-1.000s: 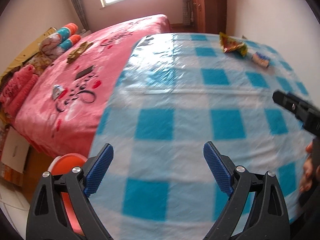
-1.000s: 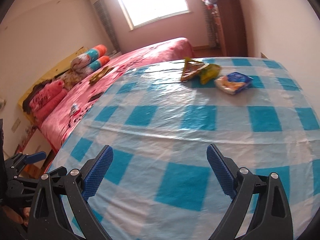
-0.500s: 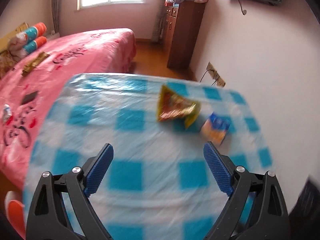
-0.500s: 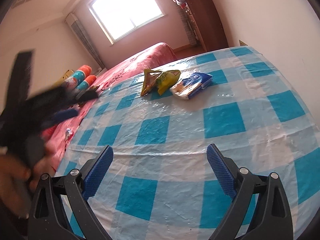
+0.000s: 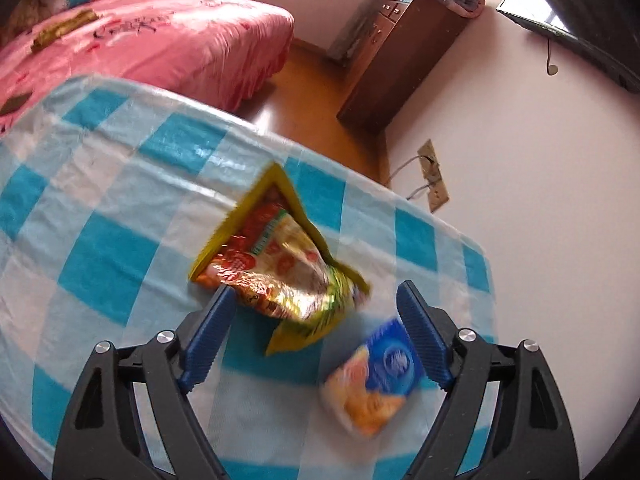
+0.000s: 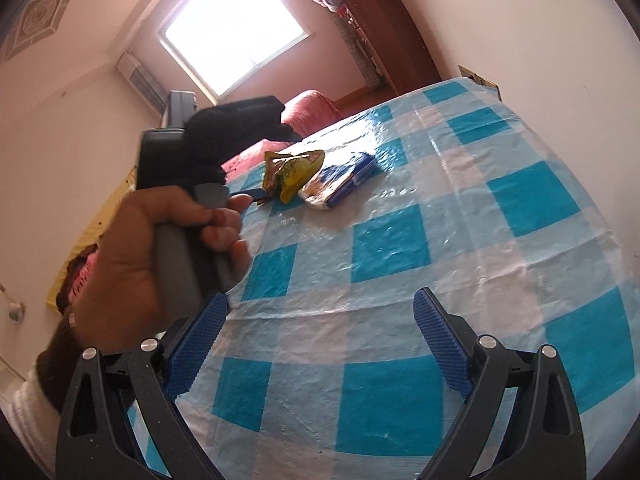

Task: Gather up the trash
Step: 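Grasp the red-and-yellow snack bag with the left tool, then grasp the blue Vinda tissue pack with the right tool while the left tool holds the bag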

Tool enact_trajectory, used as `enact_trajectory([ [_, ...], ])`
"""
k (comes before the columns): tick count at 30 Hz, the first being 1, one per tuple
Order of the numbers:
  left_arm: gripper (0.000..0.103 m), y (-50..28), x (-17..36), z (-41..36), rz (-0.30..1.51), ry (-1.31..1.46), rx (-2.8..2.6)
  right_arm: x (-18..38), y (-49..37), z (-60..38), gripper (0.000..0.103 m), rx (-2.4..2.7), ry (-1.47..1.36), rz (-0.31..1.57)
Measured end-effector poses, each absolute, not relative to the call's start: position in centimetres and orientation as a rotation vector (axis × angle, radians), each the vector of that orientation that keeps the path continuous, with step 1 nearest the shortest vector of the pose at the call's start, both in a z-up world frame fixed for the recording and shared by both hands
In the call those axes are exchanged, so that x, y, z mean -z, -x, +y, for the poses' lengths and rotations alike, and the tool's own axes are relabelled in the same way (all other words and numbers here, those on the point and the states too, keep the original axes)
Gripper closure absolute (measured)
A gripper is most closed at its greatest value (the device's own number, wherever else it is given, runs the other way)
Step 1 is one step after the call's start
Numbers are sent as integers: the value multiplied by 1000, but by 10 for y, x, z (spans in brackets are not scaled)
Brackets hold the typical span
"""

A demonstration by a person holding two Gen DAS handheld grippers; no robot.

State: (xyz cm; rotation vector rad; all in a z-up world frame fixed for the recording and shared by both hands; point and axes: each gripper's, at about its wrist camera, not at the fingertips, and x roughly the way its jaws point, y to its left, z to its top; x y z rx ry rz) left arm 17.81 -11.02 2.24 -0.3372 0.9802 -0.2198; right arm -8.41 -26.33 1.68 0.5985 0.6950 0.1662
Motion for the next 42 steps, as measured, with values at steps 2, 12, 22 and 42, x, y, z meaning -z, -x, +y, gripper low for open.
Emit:
enact_trajectory([
  [2,20,-187,-22,-115,977,319,208,-16,85,-268,10,-173,-625,695],
  [12,27,-211,-11,-146,986,44,145,-15,89,-278,10,-191,-679,696],
  [22,60,-177,-10,-154,926,-96,247,-16,93,-287,10,-155,-711,672],
  [42,61,-17,-9,-145,913,-277,555,-18,92,-323,10,1,-669,657],
])
